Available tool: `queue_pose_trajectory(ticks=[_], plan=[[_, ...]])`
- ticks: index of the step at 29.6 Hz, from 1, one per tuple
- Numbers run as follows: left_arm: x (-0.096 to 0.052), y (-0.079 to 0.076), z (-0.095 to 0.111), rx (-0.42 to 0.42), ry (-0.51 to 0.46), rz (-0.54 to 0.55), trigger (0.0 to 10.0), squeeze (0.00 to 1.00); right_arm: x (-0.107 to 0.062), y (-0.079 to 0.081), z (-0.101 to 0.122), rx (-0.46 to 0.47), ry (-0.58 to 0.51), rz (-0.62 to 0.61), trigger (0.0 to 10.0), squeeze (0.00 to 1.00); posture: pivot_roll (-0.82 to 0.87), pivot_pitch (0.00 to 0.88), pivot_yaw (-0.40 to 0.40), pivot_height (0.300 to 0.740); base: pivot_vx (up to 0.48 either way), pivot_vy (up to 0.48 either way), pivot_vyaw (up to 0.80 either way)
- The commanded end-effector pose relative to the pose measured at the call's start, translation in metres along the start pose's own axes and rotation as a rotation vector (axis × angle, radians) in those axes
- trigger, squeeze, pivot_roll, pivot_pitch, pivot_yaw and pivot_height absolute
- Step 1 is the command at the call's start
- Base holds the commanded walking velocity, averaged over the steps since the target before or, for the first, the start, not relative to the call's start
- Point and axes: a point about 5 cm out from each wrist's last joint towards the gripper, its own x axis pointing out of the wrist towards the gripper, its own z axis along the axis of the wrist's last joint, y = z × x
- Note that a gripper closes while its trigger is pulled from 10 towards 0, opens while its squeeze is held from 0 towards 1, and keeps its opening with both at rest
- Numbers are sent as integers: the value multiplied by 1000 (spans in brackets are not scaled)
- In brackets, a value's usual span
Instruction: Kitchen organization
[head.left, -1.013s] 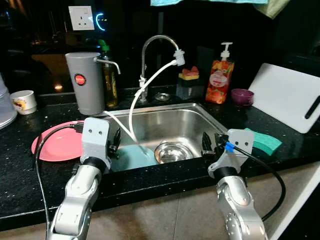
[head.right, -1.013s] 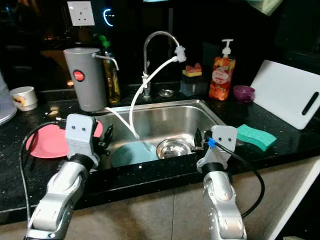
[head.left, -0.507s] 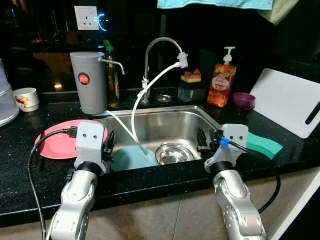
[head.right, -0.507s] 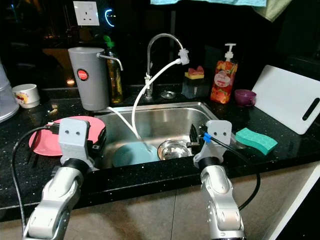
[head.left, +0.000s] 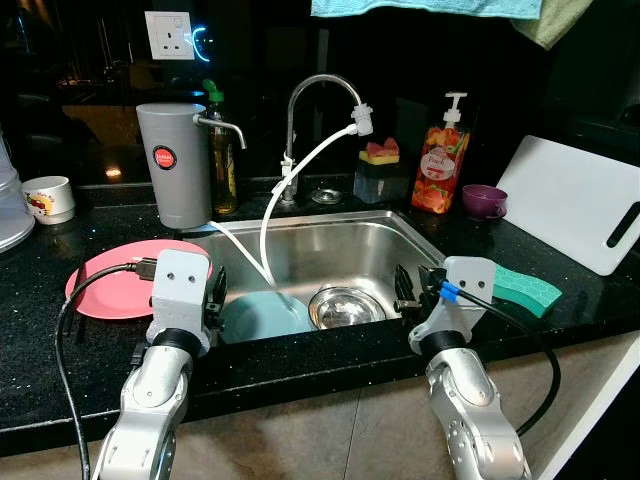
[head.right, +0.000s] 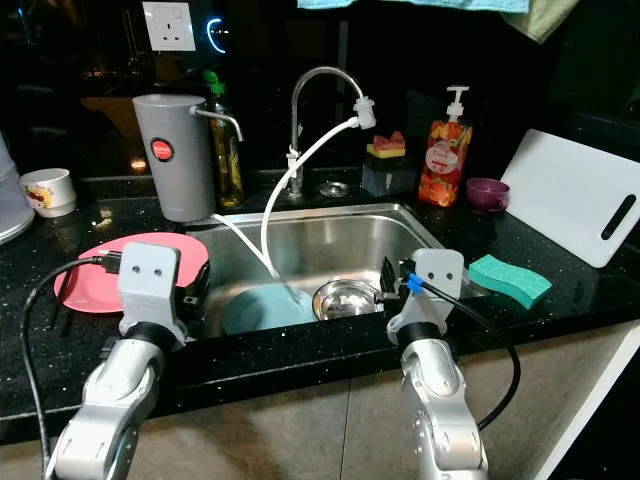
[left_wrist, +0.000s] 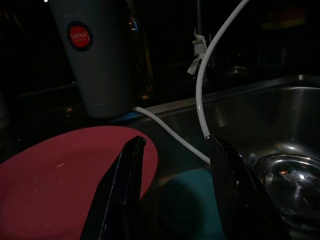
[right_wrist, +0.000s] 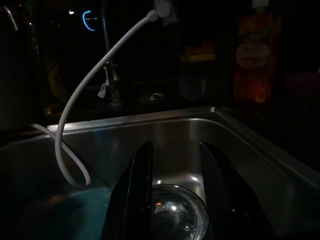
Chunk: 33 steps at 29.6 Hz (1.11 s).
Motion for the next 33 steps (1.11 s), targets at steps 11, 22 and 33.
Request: queue_pose_trajectory(ticks=[11,22,33], plan=[[-3,-3,10,-2,-30,17,10000,0,4,6,3,9,-4,29,10000,0,154,24,-85,740,0,0,0],[0,-9,13,-15,-44,-7,10000,0,4,3,5,9,-19,7,10000,0,142,8,-62,740,0,0,0],[1,-20,4,-42,-34,-29,10000,0,-1,-3,2,-9,-8,-12,10000,0,113,5,-65,740,0,0,0]])
